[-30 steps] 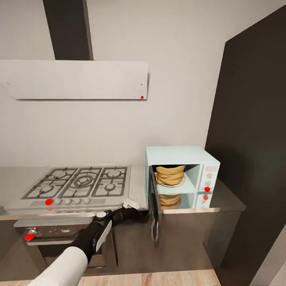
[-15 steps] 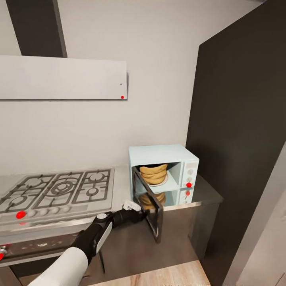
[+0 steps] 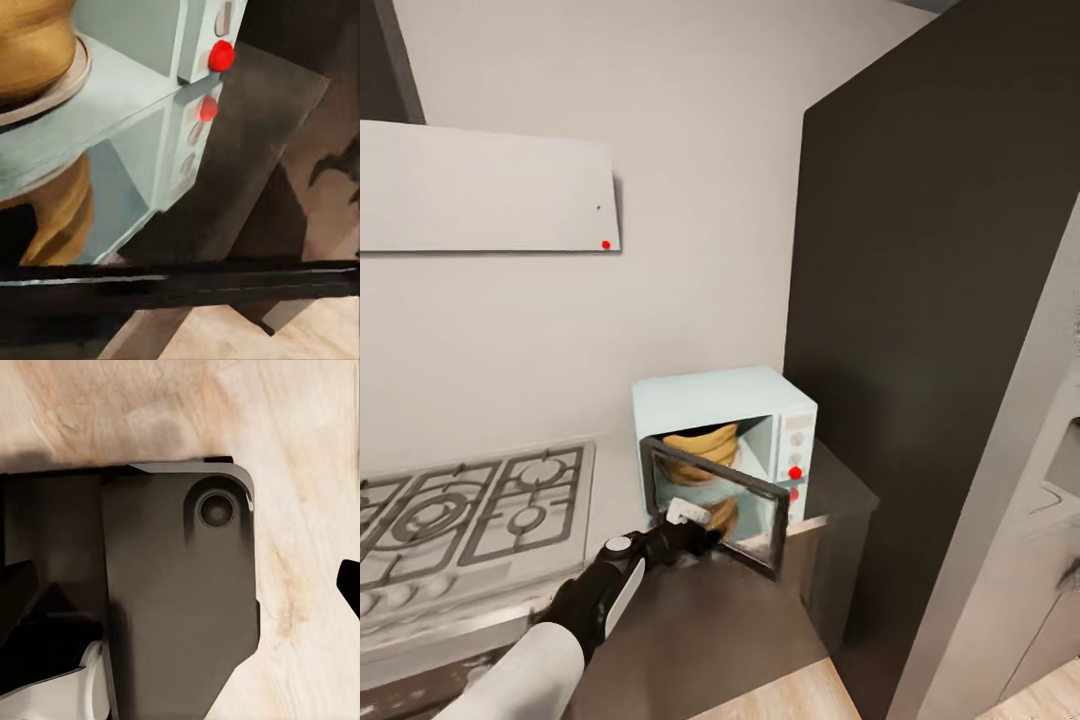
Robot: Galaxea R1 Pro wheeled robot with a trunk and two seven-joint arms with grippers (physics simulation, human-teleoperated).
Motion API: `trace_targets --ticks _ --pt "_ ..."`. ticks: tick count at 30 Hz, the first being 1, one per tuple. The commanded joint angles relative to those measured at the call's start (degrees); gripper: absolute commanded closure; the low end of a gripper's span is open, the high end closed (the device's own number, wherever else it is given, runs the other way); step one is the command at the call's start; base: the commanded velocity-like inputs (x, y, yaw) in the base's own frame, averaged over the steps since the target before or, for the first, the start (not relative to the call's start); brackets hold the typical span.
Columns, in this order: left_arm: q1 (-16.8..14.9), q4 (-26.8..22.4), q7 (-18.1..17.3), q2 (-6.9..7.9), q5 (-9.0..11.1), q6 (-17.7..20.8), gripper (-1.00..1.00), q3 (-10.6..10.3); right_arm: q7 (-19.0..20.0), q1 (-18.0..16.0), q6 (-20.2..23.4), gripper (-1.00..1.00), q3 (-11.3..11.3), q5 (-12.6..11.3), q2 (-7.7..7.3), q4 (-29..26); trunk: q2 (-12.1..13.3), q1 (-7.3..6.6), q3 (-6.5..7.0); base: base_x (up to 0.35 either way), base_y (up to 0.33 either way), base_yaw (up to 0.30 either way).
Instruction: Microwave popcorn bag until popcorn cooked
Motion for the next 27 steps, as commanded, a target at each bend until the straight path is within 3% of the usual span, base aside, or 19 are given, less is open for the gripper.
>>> trace_targets --ticks 1,8,27 --pt "0.01 -0.13 0.07 -0.02 0.12 0.45 -1.0 0.04 0.04 -0.06 -0.33 -1.0 -0.48 0.37 -0.03 0.21 -0.03 0.05 -0.02 0.312 -0.097 -0.286" --pt "0.01 -0.05 1.34 -0.02 0.12 0.4 -1.0 0.04 0.05 -0.06 -0.34 -1.0 -0.48 0.38 -0.07 0.21 -0.03 0.05 -0.02 0.132 -0.072 -0.228" --pt "0.01 -0.12 2.5 -0.02 0.12 0.36 -1.0 0.04 0.05 -0.07 -0.31 -1.0 -0.48 0.37 -0.09 0.21 -0.03 0.05 -0.02 0.177 -0.001 -0.008"
